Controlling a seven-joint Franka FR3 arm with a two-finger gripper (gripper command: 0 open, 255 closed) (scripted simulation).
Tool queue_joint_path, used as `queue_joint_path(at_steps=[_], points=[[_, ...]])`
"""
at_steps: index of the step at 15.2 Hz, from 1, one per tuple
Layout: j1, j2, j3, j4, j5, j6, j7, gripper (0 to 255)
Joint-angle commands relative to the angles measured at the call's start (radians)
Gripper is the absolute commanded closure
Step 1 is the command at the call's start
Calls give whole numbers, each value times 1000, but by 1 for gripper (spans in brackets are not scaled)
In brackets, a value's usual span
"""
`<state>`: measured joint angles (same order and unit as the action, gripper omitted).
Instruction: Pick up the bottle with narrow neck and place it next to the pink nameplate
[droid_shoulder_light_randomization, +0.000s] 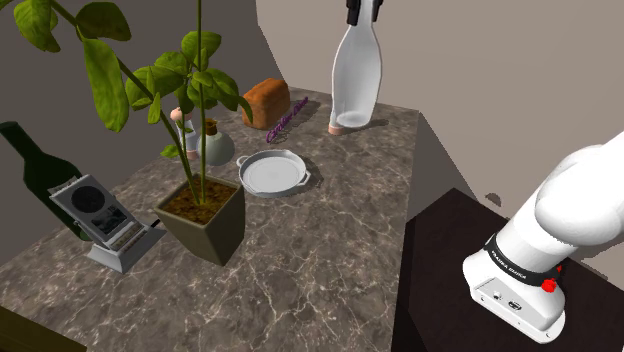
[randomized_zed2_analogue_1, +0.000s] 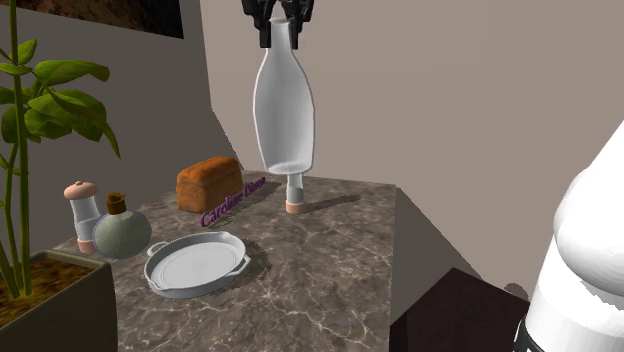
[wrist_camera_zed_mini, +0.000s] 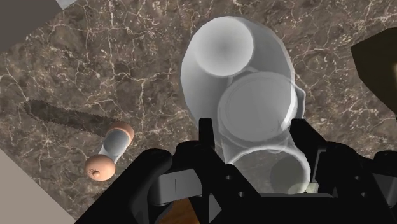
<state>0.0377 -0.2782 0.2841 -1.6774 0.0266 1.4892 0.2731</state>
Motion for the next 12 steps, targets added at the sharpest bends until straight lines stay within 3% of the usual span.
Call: queue_joint_path(at_steps=[1,9,12], points=[[-1,11,1,38,-3,-27,1,255],[-2,73,10,210,-19,-139,10,255],[-19,105,-14,180,-29,-78,-31,255]])
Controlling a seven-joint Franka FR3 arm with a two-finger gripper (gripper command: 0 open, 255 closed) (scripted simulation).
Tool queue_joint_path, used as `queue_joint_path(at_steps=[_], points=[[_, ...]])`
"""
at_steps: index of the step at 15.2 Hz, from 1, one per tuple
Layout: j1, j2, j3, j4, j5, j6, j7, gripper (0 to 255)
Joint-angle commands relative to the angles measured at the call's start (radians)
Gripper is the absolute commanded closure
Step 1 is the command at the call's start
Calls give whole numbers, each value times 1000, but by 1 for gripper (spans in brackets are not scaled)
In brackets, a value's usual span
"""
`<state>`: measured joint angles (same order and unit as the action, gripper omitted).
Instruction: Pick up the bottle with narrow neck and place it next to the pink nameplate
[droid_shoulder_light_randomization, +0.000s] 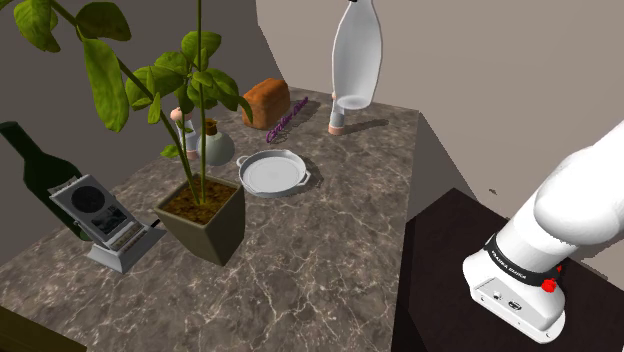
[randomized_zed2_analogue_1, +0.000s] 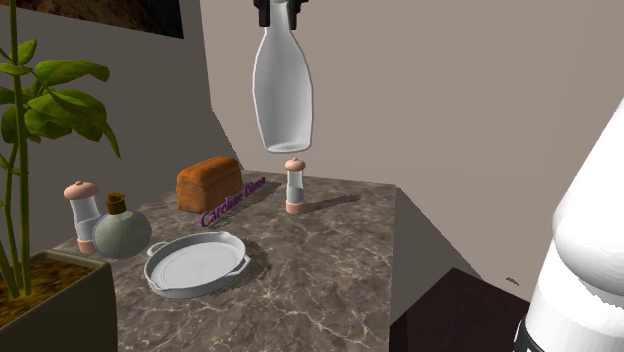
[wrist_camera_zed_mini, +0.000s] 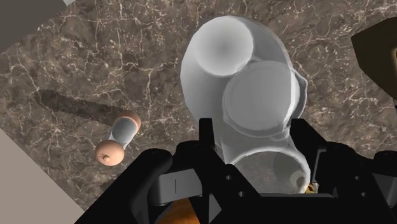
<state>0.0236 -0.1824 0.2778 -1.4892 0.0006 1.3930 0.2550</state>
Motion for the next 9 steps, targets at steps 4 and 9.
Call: queue_joint_path(at_steps=[4,9], points=[[-28,67,-35,-28,-17,94,-63,255],[-55,160,-64,-18,-36,177,-118,255]])
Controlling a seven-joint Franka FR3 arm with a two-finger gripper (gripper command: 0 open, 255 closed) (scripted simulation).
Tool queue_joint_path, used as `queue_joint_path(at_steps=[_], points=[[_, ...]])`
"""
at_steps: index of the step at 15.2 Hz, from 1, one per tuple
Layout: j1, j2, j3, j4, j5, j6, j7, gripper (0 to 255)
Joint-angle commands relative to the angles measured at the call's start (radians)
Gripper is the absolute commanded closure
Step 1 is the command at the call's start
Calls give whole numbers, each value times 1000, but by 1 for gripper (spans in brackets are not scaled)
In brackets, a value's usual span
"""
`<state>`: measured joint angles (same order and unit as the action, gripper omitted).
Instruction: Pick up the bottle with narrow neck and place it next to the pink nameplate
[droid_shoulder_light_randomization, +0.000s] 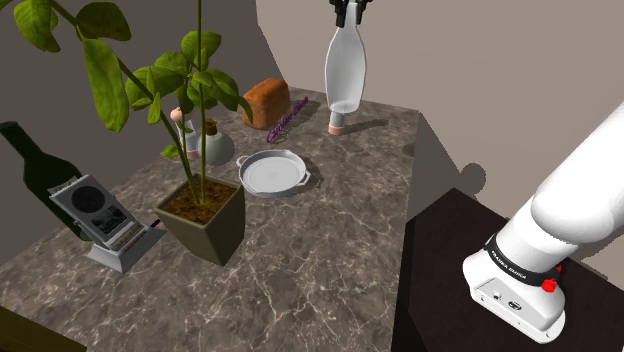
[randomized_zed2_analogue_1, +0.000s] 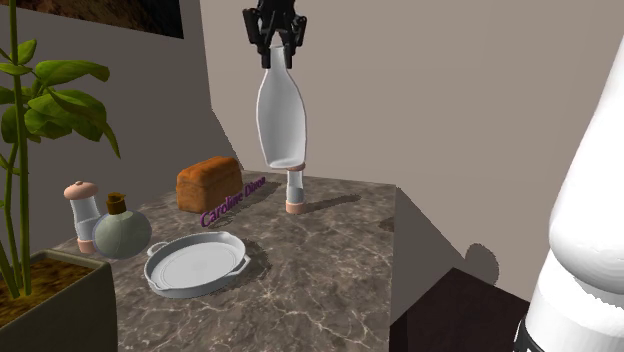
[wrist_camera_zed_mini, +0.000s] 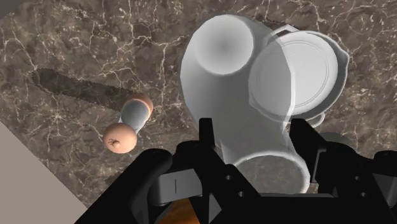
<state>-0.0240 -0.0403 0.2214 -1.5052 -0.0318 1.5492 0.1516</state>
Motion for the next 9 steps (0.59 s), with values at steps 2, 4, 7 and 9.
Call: queue_joint_path(at_steps=[2,4,7,9], points=[[-18,61,-18,13,-10,50,-35,255],[-28,108,-27,34,-17,76,-54,255],[-42,185,-41,77,-28,109,-82,255],[-51,240,-49,115,-34,126,-100,255]])
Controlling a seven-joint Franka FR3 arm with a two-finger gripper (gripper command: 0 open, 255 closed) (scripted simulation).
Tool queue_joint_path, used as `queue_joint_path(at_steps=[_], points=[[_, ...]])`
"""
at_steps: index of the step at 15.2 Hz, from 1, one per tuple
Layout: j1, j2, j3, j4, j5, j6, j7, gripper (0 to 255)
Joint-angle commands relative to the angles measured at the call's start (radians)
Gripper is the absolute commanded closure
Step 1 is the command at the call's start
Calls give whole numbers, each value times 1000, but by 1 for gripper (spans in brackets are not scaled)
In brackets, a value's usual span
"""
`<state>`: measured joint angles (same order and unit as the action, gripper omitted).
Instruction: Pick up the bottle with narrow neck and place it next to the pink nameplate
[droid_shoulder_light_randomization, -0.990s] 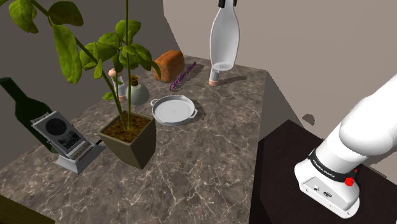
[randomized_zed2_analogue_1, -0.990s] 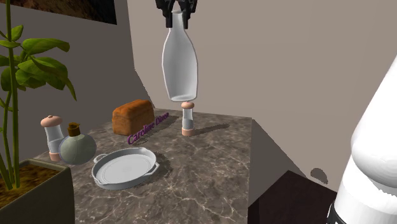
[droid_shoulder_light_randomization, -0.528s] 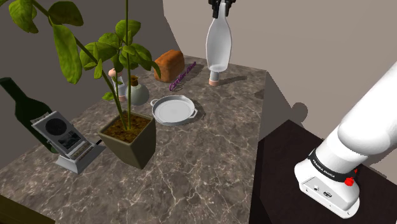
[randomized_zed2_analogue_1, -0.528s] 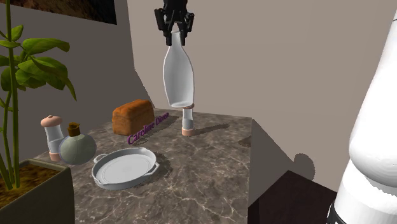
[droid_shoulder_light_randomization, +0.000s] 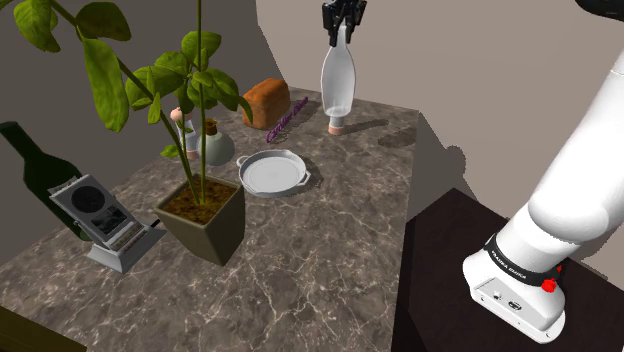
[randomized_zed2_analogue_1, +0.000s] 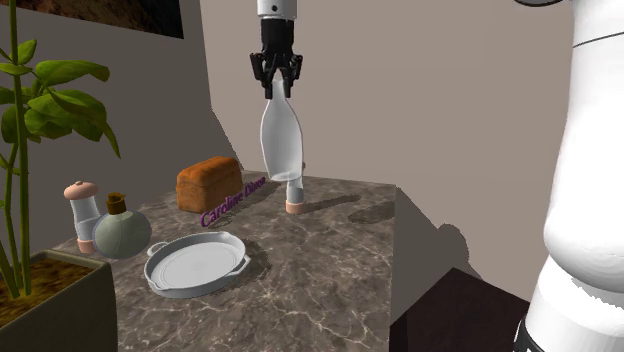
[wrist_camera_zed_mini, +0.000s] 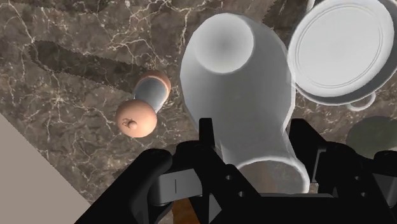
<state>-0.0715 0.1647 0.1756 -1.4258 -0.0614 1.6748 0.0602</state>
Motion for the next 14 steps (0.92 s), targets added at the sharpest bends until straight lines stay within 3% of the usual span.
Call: queue_joint_path(at_steps=[1,8,14], points=[[-7,64,-8,58,-8,8,-17,255],[-32,311,-35,292,-29,22,-78,255],[-37,293,-35,181,-28,114,-75,255]])
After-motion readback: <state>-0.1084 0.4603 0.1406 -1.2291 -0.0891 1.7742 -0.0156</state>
